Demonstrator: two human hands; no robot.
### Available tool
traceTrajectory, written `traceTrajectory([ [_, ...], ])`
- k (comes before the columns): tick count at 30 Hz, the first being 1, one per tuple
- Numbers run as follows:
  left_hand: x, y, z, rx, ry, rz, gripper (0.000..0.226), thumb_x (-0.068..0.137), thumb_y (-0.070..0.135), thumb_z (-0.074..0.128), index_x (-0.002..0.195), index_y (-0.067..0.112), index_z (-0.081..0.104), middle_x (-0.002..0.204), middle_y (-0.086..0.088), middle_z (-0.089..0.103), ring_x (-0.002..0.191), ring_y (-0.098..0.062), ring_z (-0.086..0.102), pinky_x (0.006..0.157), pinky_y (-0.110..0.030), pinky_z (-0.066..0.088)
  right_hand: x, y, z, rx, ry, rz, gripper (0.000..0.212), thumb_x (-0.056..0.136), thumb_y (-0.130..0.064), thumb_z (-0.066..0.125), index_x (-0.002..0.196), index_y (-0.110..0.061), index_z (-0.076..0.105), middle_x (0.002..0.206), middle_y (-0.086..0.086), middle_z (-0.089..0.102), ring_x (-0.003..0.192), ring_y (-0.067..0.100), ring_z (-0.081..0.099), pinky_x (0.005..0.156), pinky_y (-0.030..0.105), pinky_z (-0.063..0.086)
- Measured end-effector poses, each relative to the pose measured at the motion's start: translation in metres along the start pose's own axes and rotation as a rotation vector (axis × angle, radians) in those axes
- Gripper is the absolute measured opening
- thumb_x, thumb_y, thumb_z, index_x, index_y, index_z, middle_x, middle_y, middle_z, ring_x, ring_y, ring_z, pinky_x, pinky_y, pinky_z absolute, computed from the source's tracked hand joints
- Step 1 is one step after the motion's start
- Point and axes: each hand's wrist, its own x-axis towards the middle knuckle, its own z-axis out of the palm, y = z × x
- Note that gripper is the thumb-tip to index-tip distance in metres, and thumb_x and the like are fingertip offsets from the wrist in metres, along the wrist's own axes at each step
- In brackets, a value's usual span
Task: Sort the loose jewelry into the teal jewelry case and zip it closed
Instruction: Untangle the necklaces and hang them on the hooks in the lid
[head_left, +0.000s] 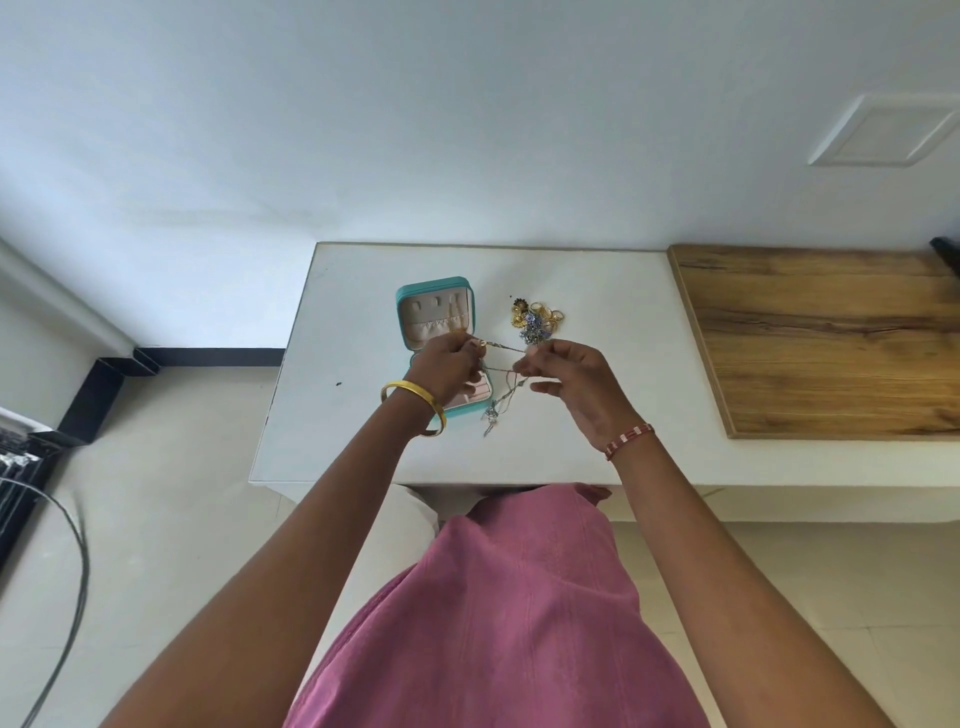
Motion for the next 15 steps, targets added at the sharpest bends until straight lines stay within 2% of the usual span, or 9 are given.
traceTrajectory([
  [3,0.0,0.002,-0.005,-0.241,0.018,-0.061,0.028,0.098,0.008,0.032,0.077,0.011,0.05,0.07,-0.007,0.05,0.065,-0.017,0.05,0.063,-0.029,0.045,0.002,-0.002,-0.01,0.29,0.048,0.028,0.021,0.09,-0.012,0.054,0.071,-0.014,0.061,0.062,-0.001,0.065,0.073,0.015,0.061,0.072,0.029,0.047],
  [6,-0.001,0.003,-0.013,-0.473,0.043,-0.115,0.029,0.096,0.006,0.03,0.075,0.01,0.05,0.063,-0.009,0.057,0.068,-0.022,0.054,0.065,-0.031,0.045,0.004,-0.002,-0.021,0.537,0.111,0.067,0.023,0.091,-0.011,0.052,0.067,-0.011,0.054,0.052,0.0,0.058,0.059,0.017,0.058,0.067,0.029,0.051],
  [9,-0.002,0.003,-0.022,-0.742,0.031,-0.183,0.03,0.094,0.007,0.03,0.069,0.009,0.047,0.046,-0.006,0.059,0.069,-0.027,0.06,0.071,-0.034,0.049,0.006,0.0,-0.028,0.578,0.122,0.088,0.034,0.092,-0.015,0.05,0.06,-0.014,0.039,0.042,-0.001,0.047,0.043,0.014,0.05,0.063,0.03,0.054],
  [11,-0.001,0.001,-0.027,-0.878,0.053,-0.21,0.032,0.096,0.011,0.03,0.067,0.009,0.046,0.041,-0.004,0.05,0.055,-0.024,0.061,0.075,-0.037,0.051,0.006,0.003,-0.033,0.591,0.134,0.099,0.038,0.093,-0.017,0.049,0.058,-0.016,0.034,0.038,-0.004,0.038,0.036,0.011,0.04,0.057,0.028,0.053],
  [13,0.001,-0.002,-0.031,-0.909,0.077,-0.21,0.034,0.097,0.016,0.031,0.066,0.01,0.044,0.037,0.0,0.04,0.039,-0.017,0.051,0.069,-0.035,0.051,0.007,0.004,-0.039,0.588,0.153,0.103,0.038,0.093,-0.019,0.049,0.057,-0.017,0.034,0.037,-0.005,0.033,0.034,0.01,0.034,0.052,0.024,0.048],
  [15,0.001,-0.006,-0.032,-0.892,0.09,-0.206,0.036,0.098,0.019,0.032,0.065,0.012,0.044,0.036,0.003,0.034,0.034,-0.012,0.039,0.056,-0.027,0.047,0.007,0.006,-0.044,0.575,0.153,0.113,0.038,0.093,-0.021,0.05,0.057,-0.017,0.036,0.036,-0.006,0.032,0.034,0.009,0.032,0.051,0.023,0.047],
])
